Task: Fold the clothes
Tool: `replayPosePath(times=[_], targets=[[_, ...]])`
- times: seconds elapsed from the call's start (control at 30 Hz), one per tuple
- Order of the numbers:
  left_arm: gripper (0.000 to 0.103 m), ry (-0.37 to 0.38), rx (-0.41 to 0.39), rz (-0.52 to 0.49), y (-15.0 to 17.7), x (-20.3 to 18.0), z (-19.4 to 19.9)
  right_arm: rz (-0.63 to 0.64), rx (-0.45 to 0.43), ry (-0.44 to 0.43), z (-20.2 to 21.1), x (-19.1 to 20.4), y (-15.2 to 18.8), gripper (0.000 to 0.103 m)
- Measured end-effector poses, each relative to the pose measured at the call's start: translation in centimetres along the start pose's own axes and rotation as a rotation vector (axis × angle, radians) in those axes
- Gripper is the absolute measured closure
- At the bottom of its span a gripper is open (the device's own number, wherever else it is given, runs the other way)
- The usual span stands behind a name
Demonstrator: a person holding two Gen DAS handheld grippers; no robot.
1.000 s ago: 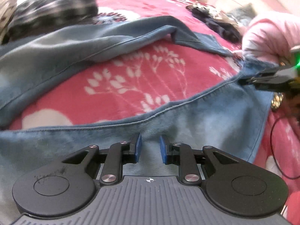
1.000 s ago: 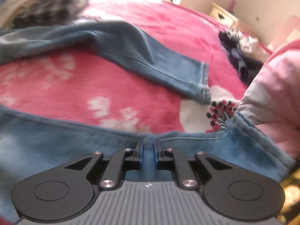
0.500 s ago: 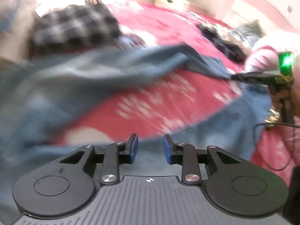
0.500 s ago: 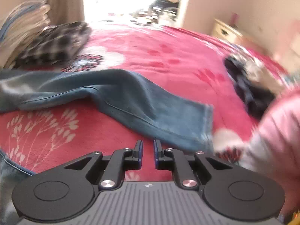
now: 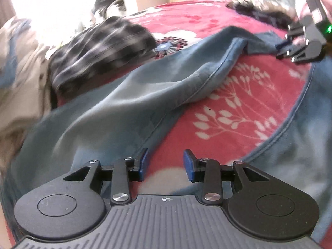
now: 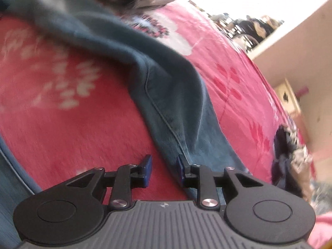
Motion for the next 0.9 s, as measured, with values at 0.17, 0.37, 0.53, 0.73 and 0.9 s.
replayPosePath(times=[0.17,0.37,0.53,0.73,0.9], targets=[[0.065,-0.044,-0.002,-0.172,-0.1,-0.9,-2.1,0.141,-0.008,0.035,-0.6,0.2,-0.2,0.068],[0.059,-0.033,-0.004,-0.174,-0.3,-0.7,-2.7,0.185,-0.001,0.021,-2.4,-0.2,-0.6,0.078],[0.059,-0.038,0.003,-0.141,-0.6,-0.4,-3.0,0.323,0.027,0.146,-2.2,-1.9,-0.6,0.097],[0.06,-0.047,-0.008,-0.196,-0.4,-0.9,-2.6,0.484,0.055,0.271,-1.4,-6.8,0.1,0.097],[0.064,-0.039,-0.019,-0.255,-0.4,-1.2,-2.7,0.699,0.089,0.267,-3.4,-5.7,1.7,0.097]])
Point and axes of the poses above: each gripper's, at about its wrist camera, not at the fingertips, and z roughly against the way its jaws point, x to its left, y to its underside, the point moved 9 cm from there along -z, roughly the way its jaws point, and after that the axes turned 9 degrees about z, right-handed, at the moved point
